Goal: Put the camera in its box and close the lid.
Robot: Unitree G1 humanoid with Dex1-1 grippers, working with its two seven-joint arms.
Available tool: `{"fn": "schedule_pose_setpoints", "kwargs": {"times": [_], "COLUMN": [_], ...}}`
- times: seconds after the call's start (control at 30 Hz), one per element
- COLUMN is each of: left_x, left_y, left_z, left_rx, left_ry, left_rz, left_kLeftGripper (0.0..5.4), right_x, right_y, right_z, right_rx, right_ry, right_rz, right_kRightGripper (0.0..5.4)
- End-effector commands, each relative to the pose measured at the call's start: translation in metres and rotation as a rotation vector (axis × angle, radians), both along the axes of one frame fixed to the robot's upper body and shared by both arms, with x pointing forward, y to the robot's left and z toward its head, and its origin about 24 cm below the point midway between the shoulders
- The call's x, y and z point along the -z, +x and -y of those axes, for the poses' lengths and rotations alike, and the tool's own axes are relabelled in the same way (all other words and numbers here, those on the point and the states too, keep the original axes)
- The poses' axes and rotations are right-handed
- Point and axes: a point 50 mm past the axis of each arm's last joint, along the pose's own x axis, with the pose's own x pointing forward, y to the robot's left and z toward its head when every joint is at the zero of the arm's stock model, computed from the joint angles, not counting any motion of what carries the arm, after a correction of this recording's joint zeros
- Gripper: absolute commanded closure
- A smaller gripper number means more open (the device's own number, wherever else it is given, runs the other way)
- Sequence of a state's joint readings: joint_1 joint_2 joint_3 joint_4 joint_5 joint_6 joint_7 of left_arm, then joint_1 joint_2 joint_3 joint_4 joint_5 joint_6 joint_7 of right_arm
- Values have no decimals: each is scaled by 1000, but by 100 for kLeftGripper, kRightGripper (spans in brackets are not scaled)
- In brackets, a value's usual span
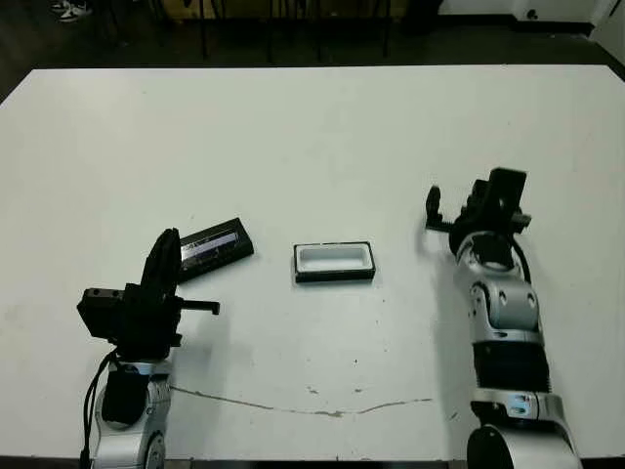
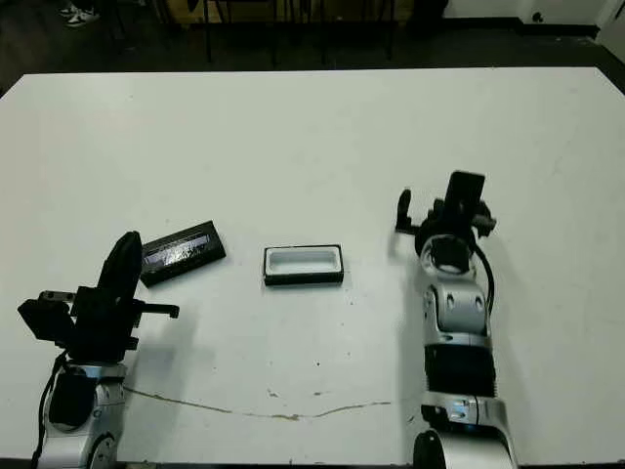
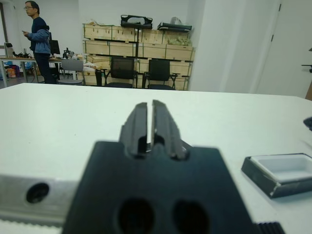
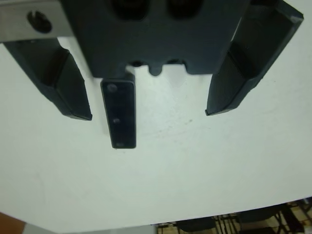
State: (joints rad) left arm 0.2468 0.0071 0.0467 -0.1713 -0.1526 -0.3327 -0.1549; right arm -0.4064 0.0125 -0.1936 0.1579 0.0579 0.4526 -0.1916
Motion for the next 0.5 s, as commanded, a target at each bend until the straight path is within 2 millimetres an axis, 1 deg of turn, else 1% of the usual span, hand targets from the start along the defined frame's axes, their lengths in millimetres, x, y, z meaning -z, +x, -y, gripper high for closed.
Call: {"fn": "schedule_pose_setpoints", "kwargs": {"times": [0.03, 0.27, 0.37, 0.47, 0.5], "left_x": [6, 6, 6, 6, 6], "left_y": [-3, -3, -3, -3, -2], "left_z": [-4, -4, -4, -4, -5], "left_rx": [-5, -3, -1, 1, 2], "left_ry": [7, 4, 8, 8, 12], "left_rz": [-41, -46, -45, -41, -37], "left_kLeftGripper": [540, 540, 540, 540, 540], "right_x": [13, 18, 20, 21, 21], "right_y": [-5, -5, -5, -3, -3], "right_z": [3, 6, 9, 10, 11], "right_rx": [35, 73, 94, 115, 120], "right_ry": [-6, -35, -87, -84, -80], "right_rz": [-44, -71, -82, -85, -84], "right_kRightGripper": [2, 2, 2, 2, 11]}}
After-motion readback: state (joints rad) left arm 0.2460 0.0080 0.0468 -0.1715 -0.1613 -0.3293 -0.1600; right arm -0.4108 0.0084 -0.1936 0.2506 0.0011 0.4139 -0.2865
